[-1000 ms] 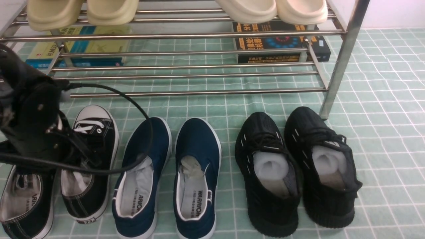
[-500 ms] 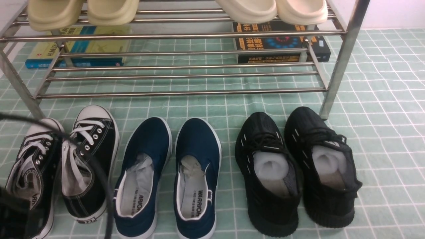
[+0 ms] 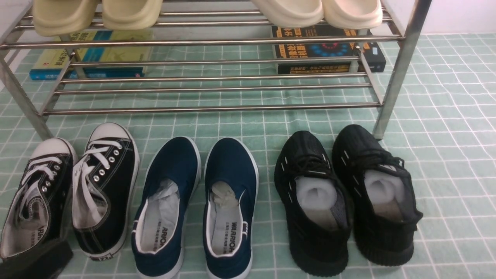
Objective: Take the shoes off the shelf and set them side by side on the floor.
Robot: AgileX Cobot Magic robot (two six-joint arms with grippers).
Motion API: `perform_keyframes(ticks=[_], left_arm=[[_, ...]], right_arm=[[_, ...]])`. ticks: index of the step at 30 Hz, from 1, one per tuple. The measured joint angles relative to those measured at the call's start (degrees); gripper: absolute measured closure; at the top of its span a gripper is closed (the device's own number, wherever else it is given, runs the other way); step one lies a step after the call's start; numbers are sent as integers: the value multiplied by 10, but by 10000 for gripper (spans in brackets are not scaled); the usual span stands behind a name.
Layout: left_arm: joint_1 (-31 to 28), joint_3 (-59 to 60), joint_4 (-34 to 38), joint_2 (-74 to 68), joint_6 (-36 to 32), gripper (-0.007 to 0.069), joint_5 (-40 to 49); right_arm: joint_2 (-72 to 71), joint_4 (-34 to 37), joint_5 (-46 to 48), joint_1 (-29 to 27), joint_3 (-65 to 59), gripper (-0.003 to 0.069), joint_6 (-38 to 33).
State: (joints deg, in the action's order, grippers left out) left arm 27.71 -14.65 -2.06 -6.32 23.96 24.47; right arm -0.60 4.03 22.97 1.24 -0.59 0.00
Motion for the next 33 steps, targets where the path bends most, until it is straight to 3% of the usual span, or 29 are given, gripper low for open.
perform_keyframes(ticks=[19, 24, 28, 33], left_arm=[[-23, 56, -13, 1, -22, 603, 4], [-107, 80, -14, 1, -85, 598, -23], [-208, 122, -16, 6, -132, 592, -50], [-257, 160, -38, 50, -137, 589, -50]], right_arm=[[0, 0, 0, 0, 0, 419, 0], [0, 0, 0, 0, 0, 419, 0], [0, 0, 0, 0, 0, 419, 0], [0, 0, 0, 0, 0, 419, 0]])
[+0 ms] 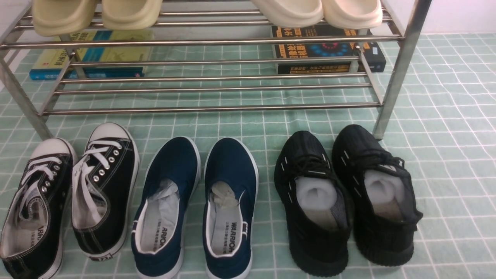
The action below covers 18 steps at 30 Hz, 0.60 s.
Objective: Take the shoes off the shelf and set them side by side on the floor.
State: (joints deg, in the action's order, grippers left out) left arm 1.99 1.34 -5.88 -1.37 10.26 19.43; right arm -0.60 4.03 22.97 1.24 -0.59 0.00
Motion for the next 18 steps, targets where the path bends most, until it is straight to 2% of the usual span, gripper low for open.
perform_keyframes(ticks=[6, 18], left_arm=[[-5, 0, -29, 20, 1, 587, 9], [-5, 0, -32, 20, 2, 580, 10]], right_arm=[[0, 0, 0, 0, 0, 419, 0], [0, 0, 0, 0, 0, 419, 0]])
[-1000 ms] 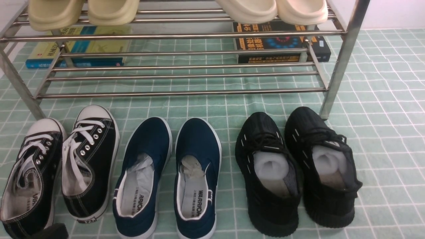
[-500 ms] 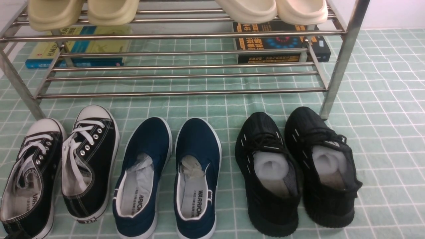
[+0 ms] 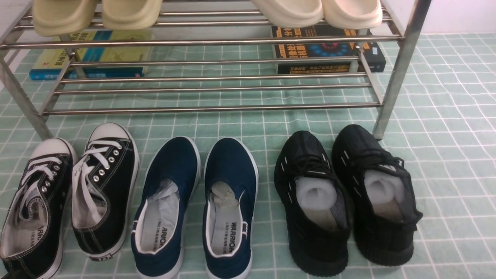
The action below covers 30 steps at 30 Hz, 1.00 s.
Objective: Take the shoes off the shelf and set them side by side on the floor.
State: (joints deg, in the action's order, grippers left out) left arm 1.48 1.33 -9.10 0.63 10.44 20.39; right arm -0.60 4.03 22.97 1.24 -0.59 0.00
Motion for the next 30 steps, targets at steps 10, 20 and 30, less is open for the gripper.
perform_keyframes(ticks=[10, 20, 30], left_arm=[[0, 0, 0, 0, 0, 571, 1], [0, 0, 0, 0, 0, 559, 1], [0, 0, 0, 0, 0, 550, 1]], right_arm=[[0, 0, 0, 0, 0, 419, 0], [0, 0, 0, 0, 0, 419, 0], [0, 0, 0, 0, 0, 419, 0]])
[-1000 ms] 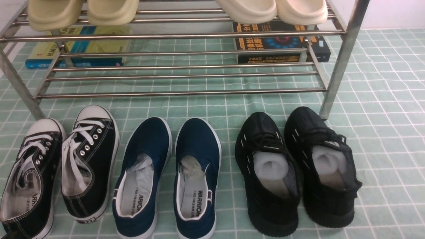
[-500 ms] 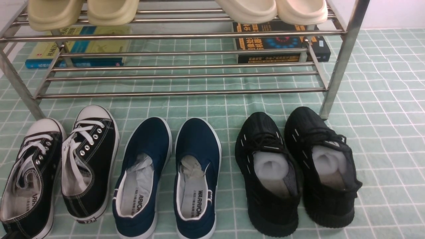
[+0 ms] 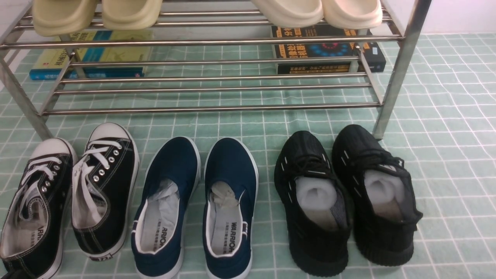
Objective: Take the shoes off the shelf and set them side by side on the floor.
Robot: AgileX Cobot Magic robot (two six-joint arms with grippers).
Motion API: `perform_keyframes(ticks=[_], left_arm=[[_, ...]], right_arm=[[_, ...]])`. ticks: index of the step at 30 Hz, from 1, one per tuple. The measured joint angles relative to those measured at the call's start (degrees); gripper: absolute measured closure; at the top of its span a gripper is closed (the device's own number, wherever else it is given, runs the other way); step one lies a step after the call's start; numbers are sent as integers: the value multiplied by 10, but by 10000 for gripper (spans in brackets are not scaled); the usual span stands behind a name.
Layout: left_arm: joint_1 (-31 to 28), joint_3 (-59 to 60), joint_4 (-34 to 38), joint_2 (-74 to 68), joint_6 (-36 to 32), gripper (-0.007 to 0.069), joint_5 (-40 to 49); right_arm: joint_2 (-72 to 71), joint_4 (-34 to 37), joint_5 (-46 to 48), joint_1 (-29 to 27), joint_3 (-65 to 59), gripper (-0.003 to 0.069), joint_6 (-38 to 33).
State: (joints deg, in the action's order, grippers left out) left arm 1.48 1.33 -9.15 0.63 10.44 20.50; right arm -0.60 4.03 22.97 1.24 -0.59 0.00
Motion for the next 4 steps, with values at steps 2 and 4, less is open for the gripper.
perform_keyframes(ticks=[2, 4], left_arm=[[0, 0, 0, 0, 0, 547, 0], [0, 0, 0, 0, 0, 545, 0]], right_arm=[[0, 0, 0, 0, 0, 419, 0], [0, 0, 0, 0, 0, 419, 0]])
